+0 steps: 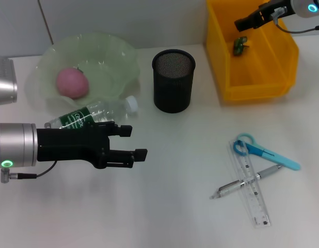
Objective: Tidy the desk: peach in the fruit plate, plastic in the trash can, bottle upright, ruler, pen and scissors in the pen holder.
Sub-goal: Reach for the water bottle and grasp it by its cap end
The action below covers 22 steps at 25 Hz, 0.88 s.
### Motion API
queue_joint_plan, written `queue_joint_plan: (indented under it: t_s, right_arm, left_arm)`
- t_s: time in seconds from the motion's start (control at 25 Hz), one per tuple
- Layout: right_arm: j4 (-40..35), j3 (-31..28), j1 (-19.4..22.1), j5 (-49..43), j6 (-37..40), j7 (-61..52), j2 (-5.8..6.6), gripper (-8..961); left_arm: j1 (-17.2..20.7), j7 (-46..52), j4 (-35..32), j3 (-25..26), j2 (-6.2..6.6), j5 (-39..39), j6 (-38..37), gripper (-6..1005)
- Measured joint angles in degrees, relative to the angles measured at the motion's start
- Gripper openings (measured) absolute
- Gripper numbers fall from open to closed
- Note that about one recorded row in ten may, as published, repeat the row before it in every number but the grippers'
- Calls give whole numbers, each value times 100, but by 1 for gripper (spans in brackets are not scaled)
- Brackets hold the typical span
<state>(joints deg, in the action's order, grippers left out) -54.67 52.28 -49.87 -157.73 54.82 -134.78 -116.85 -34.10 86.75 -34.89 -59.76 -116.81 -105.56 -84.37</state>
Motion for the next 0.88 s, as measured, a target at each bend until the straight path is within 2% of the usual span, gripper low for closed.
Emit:
queue_joint_plan:
  t_s: [0.16,0.28,0.48,0.52,0.6,0.88]
  right_arm:
    - [-333,-5,128,187,114,-11,-40,716]
    - [-874,11,309,427,484,-12,-72,740]
    - [-1905,27,595,825,1620,-12,-75,747]
    - [-2243,3,663,866,2108,-10,-75,747]
    - [-2372,-5,687,870,2338,-6,-74,747]
    - [-3176,-144,753,873,4009,6,-30,745]
  left_arm:
    - [0,-4,-5,0,1,-1,0,830]
    - [-1,-4,-10,0,1,-1,-15,830]
    - [0,5,-10,0,0,0,-33,830]
    - [0,7,-11,0,0,0,-33,830]
    - [0,9,-10,0,0,0,-35,830]
    - [0,17,-10,0,0,0,-34,830]
